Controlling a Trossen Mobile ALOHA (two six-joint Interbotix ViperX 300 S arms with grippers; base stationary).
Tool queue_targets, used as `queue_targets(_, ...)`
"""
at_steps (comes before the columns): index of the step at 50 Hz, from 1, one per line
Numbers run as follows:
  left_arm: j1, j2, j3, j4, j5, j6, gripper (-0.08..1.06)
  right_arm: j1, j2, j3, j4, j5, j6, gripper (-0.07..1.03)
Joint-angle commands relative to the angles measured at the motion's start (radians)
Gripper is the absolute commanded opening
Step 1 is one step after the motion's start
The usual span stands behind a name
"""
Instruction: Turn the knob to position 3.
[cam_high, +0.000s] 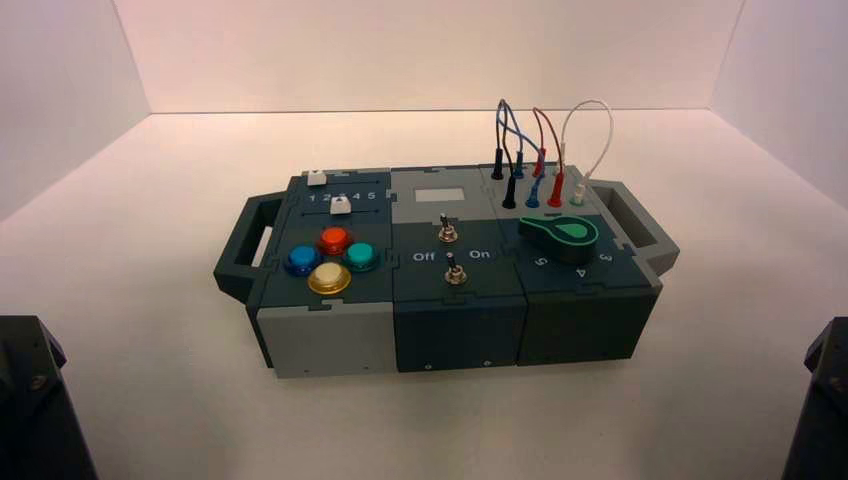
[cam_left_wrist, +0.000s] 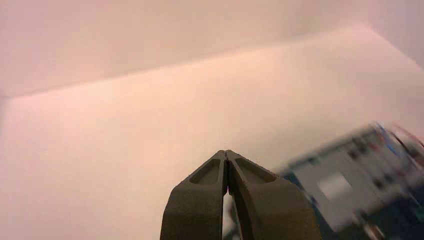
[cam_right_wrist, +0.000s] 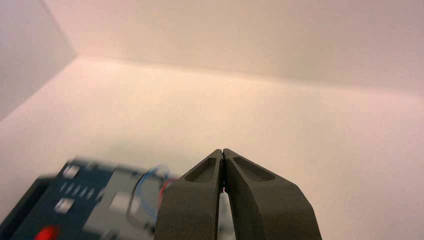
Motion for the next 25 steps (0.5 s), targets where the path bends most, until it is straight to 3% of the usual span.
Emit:
queue_targets(1,-0.121,0.072,-0.043,-0.006,0.025,-0.009,-0.03,0.012,0.078,-0.060,0.069,0.098,0.005,-0.02)
queue_targets(8,-0.244,0.140,-0.051,-0.006,0.034,-0.020,-0.03,0.035,0.150,-0.080,0.095,0.181,0.005,-0.02)
queue_targets(14,-0.359,0.216,-0.060,-0.008,0.069,-0.020,-0.03,0.121,0.230,-0.081,0.121,0.210,0.005,-0.03)
queue_targets(25,-0.394,0.296,-0.081,-0.006,0.094,-0.015,-0.03,0.242,0.351,-0.083,0.184,0.222,0.006,-0.02)
